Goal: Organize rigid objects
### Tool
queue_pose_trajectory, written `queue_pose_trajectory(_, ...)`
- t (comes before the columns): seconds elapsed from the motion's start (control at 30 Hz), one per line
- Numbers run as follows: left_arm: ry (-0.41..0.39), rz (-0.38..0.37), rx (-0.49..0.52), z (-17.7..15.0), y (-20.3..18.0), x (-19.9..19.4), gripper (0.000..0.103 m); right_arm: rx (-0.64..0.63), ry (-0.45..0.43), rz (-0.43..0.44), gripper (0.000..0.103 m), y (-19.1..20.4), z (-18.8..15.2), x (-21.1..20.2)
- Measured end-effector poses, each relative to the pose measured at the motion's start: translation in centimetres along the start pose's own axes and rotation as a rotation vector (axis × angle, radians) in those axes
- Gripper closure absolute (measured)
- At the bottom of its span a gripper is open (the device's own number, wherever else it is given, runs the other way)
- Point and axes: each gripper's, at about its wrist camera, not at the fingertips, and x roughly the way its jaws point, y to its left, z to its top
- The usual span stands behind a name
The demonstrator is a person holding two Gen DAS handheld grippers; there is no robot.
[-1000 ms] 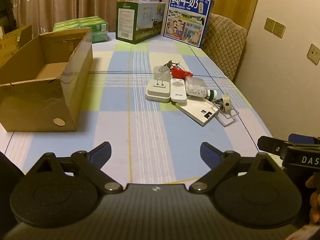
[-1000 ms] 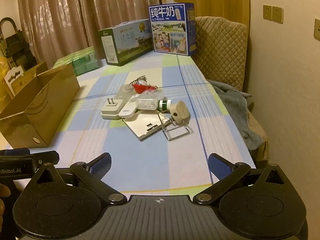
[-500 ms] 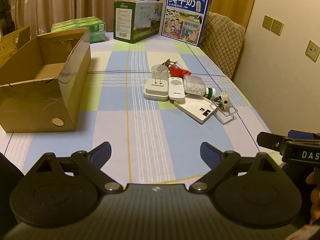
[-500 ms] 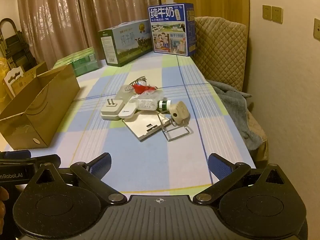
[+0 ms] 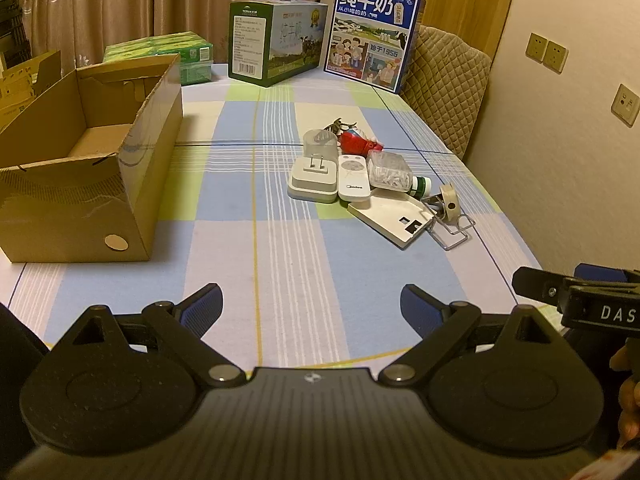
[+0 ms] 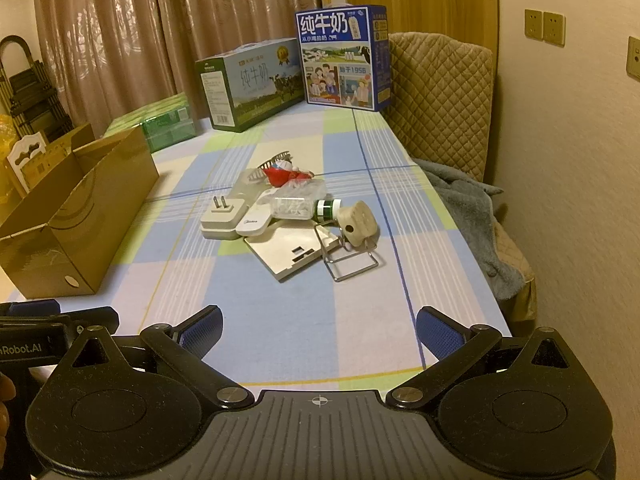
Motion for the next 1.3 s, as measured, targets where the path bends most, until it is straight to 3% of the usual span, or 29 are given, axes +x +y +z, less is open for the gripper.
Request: queue_pose_trajectory(1.3, 0.004, -0.013, -0.005, -0.02, -0.12, 0.02, 0.009, 0.002, 0.007, -0.001, 0.002, -0.03, -0.04, 0.22)
